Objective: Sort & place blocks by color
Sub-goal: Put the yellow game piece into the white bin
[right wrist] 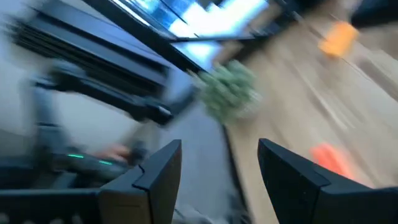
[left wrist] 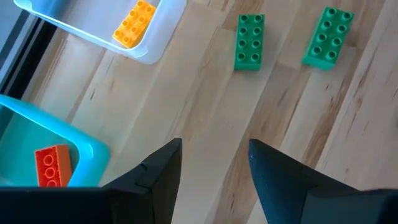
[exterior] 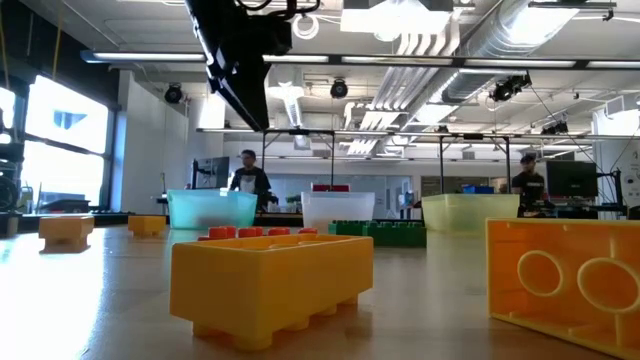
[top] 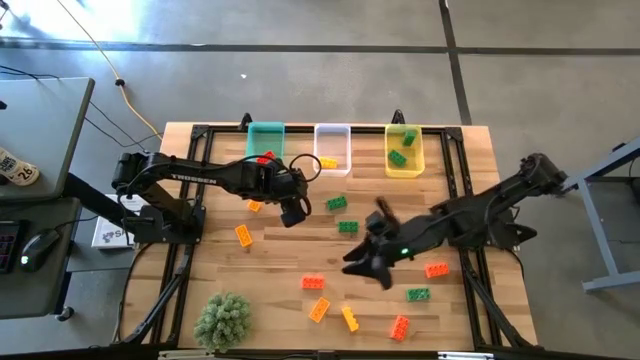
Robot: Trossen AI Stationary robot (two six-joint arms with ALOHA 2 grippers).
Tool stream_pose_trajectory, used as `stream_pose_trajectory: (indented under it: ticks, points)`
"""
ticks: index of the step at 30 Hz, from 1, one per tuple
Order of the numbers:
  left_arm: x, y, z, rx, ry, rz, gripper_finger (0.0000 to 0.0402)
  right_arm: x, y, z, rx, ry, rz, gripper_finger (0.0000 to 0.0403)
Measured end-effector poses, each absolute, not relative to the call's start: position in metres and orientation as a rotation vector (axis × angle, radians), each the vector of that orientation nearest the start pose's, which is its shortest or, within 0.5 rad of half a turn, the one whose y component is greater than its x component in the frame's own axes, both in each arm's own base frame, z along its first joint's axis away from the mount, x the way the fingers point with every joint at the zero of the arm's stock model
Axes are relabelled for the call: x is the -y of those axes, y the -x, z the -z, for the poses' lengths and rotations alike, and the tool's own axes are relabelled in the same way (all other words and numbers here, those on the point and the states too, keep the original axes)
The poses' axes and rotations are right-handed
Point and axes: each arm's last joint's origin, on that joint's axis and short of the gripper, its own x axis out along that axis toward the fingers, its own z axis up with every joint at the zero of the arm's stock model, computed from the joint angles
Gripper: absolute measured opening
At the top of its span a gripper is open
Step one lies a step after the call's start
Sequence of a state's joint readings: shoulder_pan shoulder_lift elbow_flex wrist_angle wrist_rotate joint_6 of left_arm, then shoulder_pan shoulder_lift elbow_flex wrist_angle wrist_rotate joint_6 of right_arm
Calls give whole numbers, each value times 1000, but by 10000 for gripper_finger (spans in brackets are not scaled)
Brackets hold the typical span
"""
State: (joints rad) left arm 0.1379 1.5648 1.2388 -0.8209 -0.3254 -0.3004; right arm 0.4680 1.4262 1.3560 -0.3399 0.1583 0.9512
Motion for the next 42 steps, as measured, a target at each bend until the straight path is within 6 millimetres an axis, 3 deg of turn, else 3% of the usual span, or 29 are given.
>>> stream_pose_trajectory:
  ticks: [5,10,19,28,42]
  points:
    - [-51,-304,-259,-1091,129,-561,174,-151,-308,-352,-744,-777,126,200]
    - [-51,-303,-258,-1104,122,-559,174,-168,-329,-319,-954,-762,294,200]
    - [-50,-296,-256,-1186,103,-558,174,-204,-361,-266,-1113,-779,373,200]
    - [-49,-291,-254,-1242,94,-559,174,-233,-364,-226,-1197,-790,443,200]
    - [-50,-291,-254,-1241,95,-559,174,-257,-361,-184,-1273,-812,530,200]
